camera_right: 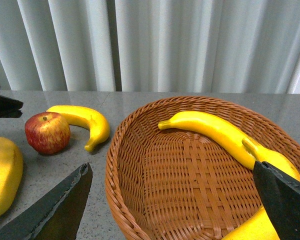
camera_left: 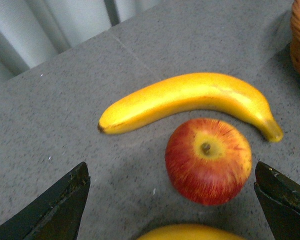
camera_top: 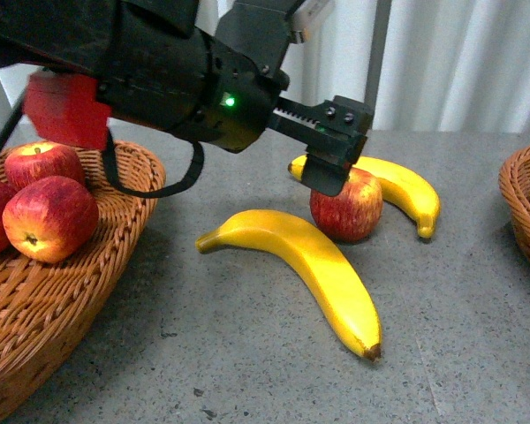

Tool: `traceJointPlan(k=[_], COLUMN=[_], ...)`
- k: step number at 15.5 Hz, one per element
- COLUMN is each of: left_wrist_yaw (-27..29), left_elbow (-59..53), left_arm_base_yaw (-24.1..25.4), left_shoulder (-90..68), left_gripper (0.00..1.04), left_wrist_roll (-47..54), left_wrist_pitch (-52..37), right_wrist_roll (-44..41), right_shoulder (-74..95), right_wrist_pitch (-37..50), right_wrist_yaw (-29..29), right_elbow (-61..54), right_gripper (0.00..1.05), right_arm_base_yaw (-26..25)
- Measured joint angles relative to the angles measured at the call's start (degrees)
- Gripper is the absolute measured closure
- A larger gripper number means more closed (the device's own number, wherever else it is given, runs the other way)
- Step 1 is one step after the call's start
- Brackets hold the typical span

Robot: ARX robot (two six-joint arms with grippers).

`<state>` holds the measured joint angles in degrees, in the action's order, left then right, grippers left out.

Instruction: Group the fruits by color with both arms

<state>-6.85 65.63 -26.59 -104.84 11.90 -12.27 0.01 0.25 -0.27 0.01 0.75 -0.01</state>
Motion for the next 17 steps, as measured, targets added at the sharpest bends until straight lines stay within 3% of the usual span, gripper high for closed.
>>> traceJointPlan(k=[11, 17], left_wrist_yaw=[-0.6, -1.3], left_elbow=[5.4, 10.5], left_arm_base_yaw=[-3.4, -2.9], left_shoulder=[-7.3, -15.1], left_gripper=[0.07, 0.07], left_wrist_roll=[-0.1, -0.2], left_wrist_pitch=[0.4, 0.7], right_wrist_roll=[0.0, 0.0], right_shoulder=[0.0, 0.0], right_wrist_pitch=[0.0, 0.0], right_wrist_yaw=[0.0, 0.0], right_elbow=[0.0, 0.0], right_gripper=[0.06, 0.06], right_arm_base_yaw=[0.0, 0.0])
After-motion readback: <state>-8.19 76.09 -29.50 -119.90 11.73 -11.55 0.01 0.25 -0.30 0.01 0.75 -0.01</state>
